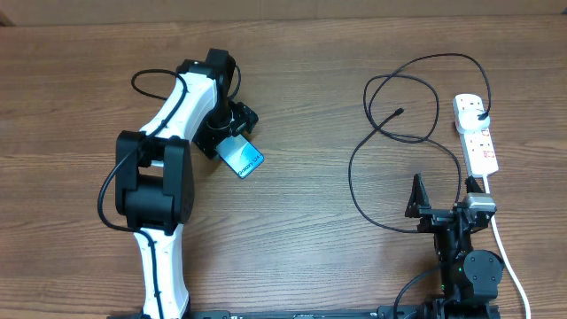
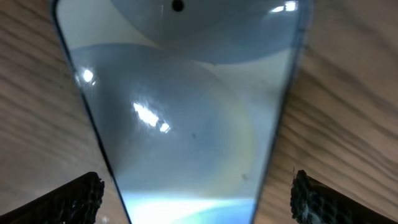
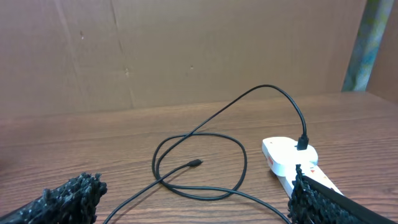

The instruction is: Plug charger to phone and switch on socket

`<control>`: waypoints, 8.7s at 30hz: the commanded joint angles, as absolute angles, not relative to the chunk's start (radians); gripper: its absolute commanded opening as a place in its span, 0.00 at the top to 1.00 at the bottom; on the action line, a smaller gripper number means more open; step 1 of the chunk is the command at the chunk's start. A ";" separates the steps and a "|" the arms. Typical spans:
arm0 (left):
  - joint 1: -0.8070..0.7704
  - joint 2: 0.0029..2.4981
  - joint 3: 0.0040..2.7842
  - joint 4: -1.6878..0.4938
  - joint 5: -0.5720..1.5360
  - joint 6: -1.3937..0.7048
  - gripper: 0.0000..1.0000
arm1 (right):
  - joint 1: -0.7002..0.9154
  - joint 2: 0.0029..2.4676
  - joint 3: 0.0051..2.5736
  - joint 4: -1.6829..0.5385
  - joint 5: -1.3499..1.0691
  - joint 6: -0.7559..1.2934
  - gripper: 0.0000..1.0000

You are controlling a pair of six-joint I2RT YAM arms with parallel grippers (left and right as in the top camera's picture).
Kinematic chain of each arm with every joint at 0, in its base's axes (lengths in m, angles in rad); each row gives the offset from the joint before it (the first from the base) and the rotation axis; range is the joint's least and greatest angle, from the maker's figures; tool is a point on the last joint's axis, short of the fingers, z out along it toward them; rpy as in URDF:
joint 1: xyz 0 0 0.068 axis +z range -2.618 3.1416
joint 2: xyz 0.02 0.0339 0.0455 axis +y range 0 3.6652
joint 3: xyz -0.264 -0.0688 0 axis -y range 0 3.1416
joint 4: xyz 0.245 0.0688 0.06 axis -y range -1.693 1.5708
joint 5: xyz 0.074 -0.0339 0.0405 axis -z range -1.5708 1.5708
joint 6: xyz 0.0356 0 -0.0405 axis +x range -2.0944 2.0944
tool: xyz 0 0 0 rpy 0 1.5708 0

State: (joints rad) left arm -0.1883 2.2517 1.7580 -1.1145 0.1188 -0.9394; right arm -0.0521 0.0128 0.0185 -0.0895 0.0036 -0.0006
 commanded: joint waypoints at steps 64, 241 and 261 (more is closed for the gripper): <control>-0.185 2.292 1.814 -1.174 0.202 -0.860 0.28 | -0.056 0.003 0.008 -0.084 -0.002 -0.005 0.00; -0.099 1.926 2.138 -1.567 0.674 -0.225 0.00 | 0.299 0.970 0.903 -0.518 0.117 0.662 0.96; -0.100 1.139 1.163 -1.002 0.543 -0.639 0.01 | 0.157 1.023 0.511 0.157 -0.699 1.077 0.96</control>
State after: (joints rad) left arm -0.0967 1.1847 1.3018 -1.0767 0.4484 -0.4870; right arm 0.1581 0.9741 0.5320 0.0948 -0.5095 0.9344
